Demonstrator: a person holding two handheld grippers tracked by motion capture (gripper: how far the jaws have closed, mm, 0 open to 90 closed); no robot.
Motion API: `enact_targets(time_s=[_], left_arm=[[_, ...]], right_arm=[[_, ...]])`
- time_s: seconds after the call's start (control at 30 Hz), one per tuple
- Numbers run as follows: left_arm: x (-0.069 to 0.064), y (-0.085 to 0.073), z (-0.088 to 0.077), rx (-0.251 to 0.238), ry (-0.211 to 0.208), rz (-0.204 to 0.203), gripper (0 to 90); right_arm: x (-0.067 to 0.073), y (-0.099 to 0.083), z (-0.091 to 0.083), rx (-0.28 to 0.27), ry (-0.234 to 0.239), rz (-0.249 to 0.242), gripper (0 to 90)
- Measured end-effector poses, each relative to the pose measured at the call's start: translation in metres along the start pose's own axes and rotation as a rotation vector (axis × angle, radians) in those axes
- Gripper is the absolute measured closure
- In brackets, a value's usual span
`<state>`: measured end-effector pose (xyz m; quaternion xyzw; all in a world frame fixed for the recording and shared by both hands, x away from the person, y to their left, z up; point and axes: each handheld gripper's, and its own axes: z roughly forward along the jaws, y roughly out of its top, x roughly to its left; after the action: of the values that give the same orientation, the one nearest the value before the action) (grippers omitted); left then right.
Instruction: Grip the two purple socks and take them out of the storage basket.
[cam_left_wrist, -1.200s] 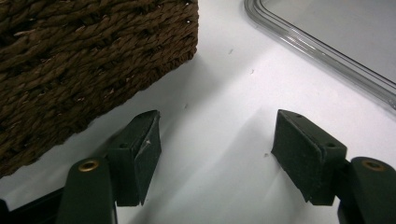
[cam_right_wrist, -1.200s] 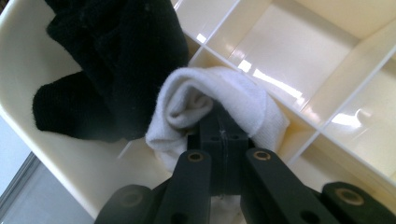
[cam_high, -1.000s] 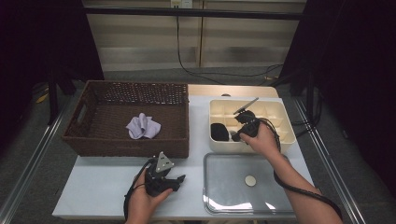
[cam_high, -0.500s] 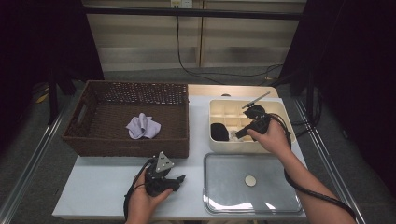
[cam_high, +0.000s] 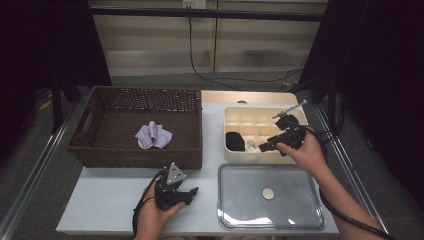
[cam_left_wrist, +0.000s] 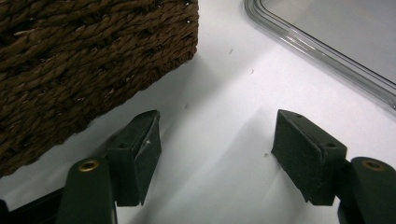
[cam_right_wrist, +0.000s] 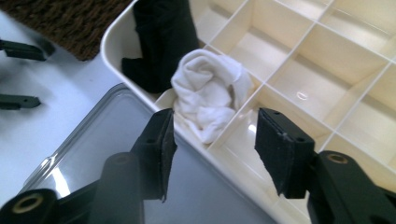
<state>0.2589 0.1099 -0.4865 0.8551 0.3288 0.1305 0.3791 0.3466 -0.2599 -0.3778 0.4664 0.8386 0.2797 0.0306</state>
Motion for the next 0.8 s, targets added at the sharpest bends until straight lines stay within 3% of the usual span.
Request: enact_targets(time_s=[0.27,0.8], left_arm=[[0.0,0.0,0.0,0.0,0.0,0.001,31.8],[0.0,0.0,0.0,0.0,0.001,0.001,31.8]], right_arm=[[0.017,-0.017,-0.002,-0.035,0.04,-0.047,34.3],[0.04,-0.053,0.009,-0.092,0.068,-0.12,27.5]])
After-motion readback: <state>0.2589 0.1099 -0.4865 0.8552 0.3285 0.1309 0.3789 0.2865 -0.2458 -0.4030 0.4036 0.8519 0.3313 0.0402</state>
